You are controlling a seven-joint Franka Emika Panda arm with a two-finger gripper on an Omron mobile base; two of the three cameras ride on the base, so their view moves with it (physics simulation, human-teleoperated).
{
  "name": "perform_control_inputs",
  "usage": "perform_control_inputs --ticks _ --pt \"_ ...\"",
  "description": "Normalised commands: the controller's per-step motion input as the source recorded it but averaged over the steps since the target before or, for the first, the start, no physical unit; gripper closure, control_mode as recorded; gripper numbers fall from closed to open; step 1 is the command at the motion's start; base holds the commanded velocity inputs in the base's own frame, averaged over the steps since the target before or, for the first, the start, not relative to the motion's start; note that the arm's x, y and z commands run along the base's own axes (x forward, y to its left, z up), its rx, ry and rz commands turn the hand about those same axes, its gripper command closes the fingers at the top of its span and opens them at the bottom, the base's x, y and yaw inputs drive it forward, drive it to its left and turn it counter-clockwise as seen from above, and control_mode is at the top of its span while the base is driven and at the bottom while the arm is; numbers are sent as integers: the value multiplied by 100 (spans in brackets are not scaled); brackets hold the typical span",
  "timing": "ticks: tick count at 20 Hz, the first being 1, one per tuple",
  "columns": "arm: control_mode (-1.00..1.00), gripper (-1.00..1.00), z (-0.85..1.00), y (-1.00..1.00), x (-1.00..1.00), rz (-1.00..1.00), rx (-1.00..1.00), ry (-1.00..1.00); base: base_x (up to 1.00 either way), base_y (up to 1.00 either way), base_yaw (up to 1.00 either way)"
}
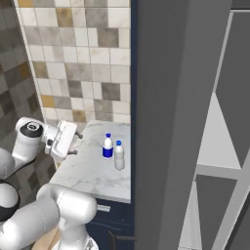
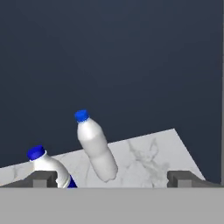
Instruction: Take the bottled waters from the counter and place them in the freezer to freeze. Close the freezer door after placing the bottles.
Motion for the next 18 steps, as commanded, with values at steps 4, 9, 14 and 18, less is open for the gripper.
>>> perform_control_inputs --ticks 4,9,14,18 --pt "-100 -100 -6 -28 40 0 0 0 0 0 0" --pt "-100 -100 -13 -36 38 -1 0 3 0 0 0" --pt "-100 -100 -1 2 4 -2 0 0 0 0 0" --pt "-100 -100 -19 -1 18 0 0 2 0 0 0"
